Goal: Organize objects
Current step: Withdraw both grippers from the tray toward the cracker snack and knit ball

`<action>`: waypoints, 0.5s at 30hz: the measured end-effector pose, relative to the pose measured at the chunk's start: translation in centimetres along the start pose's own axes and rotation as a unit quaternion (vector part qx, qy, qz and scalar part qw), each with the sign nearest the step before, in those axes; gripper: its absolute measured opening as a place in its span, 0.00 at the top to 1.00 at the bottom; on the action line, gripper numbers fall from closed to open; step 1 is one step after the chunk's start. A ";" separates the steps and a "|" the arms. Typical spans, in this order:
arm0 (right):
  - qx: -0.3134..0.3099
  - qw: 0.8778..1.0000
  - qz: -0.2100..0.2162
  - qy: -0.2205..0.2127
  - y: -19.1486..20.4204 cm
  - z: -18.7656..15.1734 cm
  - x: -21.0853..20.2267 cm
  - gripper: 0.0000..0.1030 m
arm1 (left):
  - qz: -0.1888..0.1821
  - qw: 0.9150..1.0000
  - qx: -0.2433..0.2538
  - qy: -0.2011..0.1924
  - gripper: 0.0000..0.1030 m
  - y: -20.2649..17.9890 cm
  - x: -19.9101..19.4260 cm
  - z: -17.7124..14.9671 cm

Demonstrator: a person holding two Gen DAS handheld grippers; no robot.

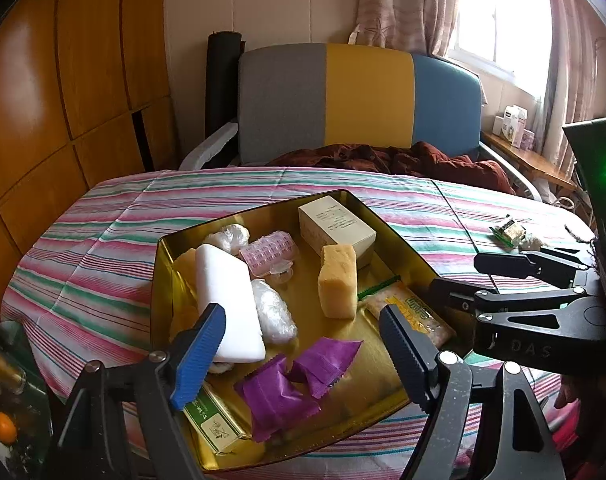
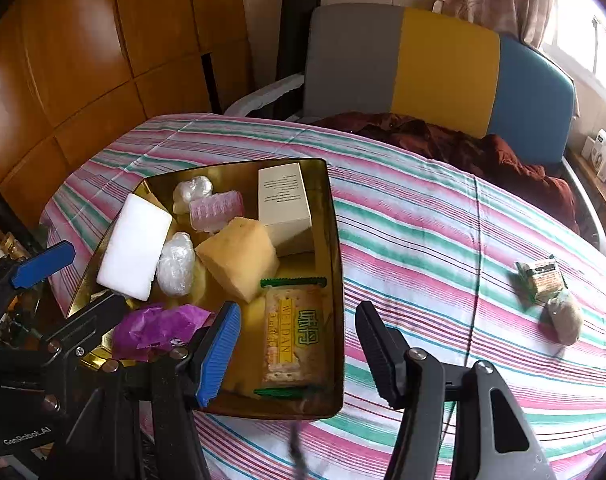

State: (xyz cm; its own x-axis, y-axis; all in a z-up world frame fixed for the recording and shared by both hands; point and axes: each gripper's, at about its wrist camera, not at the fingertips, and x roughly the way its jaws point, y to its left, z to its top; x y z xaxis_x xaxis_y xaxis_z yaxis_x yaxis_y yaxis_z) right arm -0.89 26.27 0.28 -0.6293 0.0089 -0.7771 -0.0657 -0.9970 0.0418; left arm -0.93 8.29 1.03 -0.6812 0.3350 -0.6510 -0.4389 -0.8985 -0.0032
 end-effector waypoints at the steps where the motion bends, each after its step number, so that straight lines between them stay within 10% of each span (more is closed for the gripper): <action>1: 0.000 1.000 -0.001 -0.001 -0.1 0.0 0.0 0.41 | 0.000 1.000 0.002 0.000 0.21 -0.1 0.0 0.0; 15: 0.011 1.000 -0.018 0.000 -2.0 -0.5 -0.1 0.41 | -0.004 1.000 0.020 0.003 0.19 -1.3 0.2 0.0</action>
State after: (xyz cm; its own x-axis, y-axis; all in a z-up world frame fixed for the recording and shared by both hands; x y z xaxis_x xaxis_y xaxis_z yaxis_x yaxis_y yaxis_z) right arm -0.27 28.26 -0.04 -0.6257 0.0446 -0.7788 -0.1055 -0.9940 0.0279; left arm -0.51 9.51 0.86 -0.6741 0.3412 -0.6550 -0.4683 -0.8833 0.0218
